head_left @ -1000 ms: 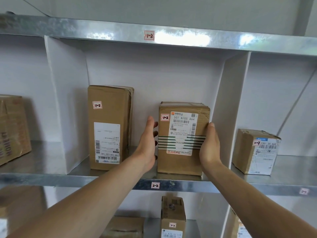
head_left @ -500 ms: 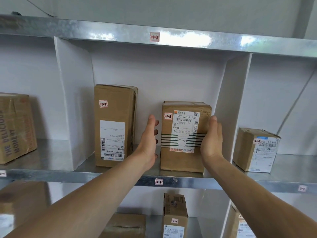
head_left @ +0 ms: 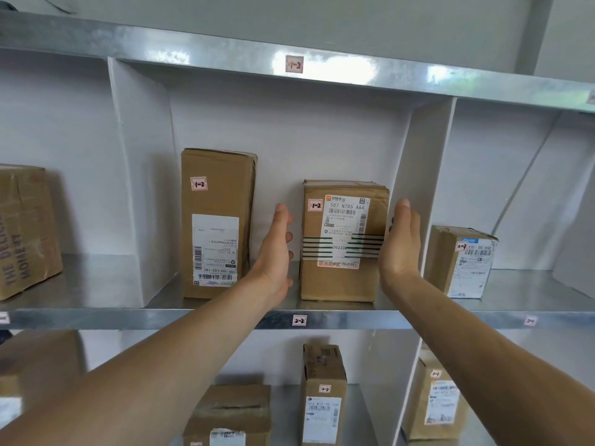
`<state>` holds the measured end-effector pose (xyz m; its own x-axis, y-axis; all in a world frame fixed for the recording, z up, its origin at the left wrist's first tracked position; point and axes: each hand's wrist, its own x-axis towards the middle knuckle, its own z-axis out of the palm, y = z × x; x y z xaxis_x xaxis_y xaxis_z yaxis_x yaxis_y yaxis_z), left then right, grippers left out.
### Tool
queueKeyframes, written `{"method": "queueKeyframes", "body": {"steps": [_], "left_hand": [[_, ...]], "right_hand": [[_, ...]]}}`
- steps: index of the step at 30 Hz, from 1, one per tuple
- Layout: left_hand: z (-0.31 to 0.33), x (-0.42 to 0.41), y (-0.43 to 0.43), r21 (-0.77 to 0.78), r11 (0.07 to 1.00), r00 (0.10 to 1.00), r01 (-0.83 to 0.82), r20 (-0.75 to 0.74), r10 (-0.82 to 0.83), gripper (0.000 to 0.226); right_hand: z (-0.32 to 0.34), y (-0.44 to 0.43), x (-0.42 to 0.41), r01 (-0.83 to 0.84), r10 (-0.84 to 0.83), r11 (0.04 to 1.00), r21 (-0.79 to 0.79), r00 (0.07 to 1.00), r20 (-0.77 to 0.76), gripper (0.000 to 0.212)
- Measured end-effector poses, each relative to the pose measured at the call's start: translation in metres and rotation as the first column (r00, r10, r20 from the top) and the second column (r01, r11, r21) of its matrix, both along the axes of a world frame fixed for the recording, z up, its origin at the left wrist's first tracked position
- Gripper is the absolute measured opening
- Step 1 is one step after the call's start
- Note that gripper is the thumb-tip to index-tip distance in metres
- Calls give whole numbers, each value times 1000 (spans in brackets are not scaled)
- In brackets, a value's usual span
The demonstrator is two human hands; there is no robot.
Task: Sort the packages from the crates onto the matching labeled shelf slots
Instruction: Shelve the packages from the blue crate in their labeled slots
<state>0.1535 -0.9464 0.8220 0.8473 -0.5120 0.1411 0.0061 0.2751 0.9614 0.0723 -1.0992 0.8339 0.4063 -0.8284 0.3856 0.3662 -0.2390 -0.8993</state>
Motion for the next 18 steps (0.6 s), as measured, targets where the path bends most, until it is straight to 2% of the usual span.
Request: {"method": "queueKeyframes", "body": {"steps": [9, 18], "left_hand": [[-3, -7, 24, 2, 998, 998, 66, 11, -66, 67], [3, -16, 45, -3, 994, 994, 108, 24, -108, 66]], "right_hand": [[-5, 31, -15, 42, -42, 998, 43, 999, 17, 46], [-3, 56, -27, 102, -101, 995, -8, 995, 23, 43]]}}
